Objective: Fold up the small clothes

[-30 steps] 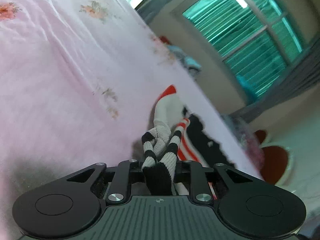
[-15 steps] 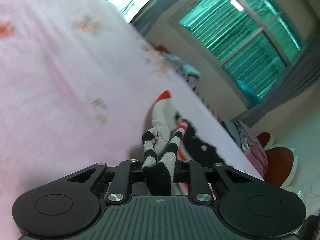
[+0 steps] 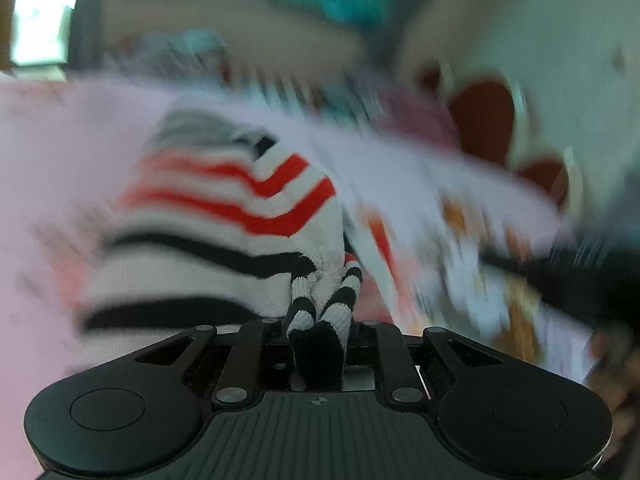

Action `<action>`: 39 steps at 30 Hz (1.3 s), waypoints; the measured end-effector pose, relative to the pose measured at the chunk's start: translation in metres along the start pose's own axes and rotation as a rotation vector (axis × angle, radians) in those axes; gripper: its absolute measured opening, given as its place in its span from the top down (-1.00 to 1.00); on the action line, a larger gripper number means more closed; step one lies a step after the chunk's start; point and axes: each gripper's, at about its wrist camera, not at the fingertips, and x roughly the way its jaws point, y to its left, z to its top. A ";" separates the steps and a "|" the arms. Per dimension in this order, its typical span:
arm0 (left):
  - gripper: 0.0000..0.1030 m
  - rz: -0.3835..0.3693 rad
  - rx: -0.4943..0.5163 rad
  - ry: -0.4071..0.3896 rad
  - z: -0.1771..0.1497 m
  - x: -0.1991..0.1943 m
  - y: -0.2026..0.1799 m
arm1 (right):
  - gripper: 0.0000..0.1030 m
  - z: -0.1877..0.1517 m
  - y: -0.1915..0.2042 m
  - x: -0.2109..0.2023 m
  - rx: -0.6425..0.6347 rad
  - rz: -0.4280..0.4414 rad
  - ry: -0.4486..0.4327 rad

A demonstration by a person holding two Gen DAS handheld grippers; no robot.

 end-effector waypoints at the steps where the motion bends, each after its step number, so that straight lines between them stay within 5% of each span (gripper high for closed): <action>1: 0.69 -0.007 0.019 0.086 -0.010 0.019 -0.010 | 0.76 -0.001 -0.007 -0.001 0.010 -0.002 0.012; 2: 0.66 0.011 0.052 0.074 -0.015 0.021 -0.017 | 0.51 -0.001 -0.013 -0.005 0.020 0.002 0.027; 3: 0.37 0.036 0.081 0.061 -0.013 0.016 -0.025 | 0.14 -0.003 -0.017 -0.007 0.032 0.007 0.037; 5: -0.12 -0.021 0.099 0.083 -0.003 0.002 -0.029 | -0.22 -0.008 -0.020 -0.013 0.049 0.039 0.025; 9: -0.12 -0.091 0.100 -0.022 0.021 -0.053 -0.001 | -0.08 -0.011 -0.018 -0.004 0.087 0.137 0.082; 12: -0.11 0.020 0.049 -0.106 0.033 -0.071 0.047 | -0.08 -0.017 -0.007 0.014 0.066 0.152 0.134; 13: -0.10 0.072 0.022 -0.104 0.038 -0.069 0.068 | -0.08 -0.020 -0.003 0.021 0.058 0.149 0.153; 15: 0.30 0.094 -0.045 -0.085 0.044 -0.060 0.104 | -0.07 -0.024 0.006 0.034 0.023 0.121 0.177; 19: 0.31 0.049 -0.068 -0.024 0.037 -0.042 0.139 | 0.05 -0.029 0.019 0.062 -0.053 0.042 0.222; 26: 0.49 0.032 -0.050 0.000 0.027 -0.019 0.139 | 0.65 -0.040 0.047 0.094 -0.247 -0.066 0.257; 32: 0.68 -0.012 0.061 -0.022 0.036 -0.009 0.109 | 0.70 -0.038 0.070 0.047 -0.410 -0.064 0.111; 34: 0.69 0.026 0.140 0.023 0.037 0.000 0.093 | 0.70 -0.039 0.052 0.046 -0.374 -0.059 0.108; 36: 0.69 0.036 0.200 0.062 0.037 0.010 0.082 | 0.69 -0.048 0.017 0.070 -0.298 -0.119 0.198; 39: 0.69 0.073 0.242 0.077 0.038 0.011 0.072 | 0.69 -0.046 0.000 0.064 -0.171 -0.064 0.177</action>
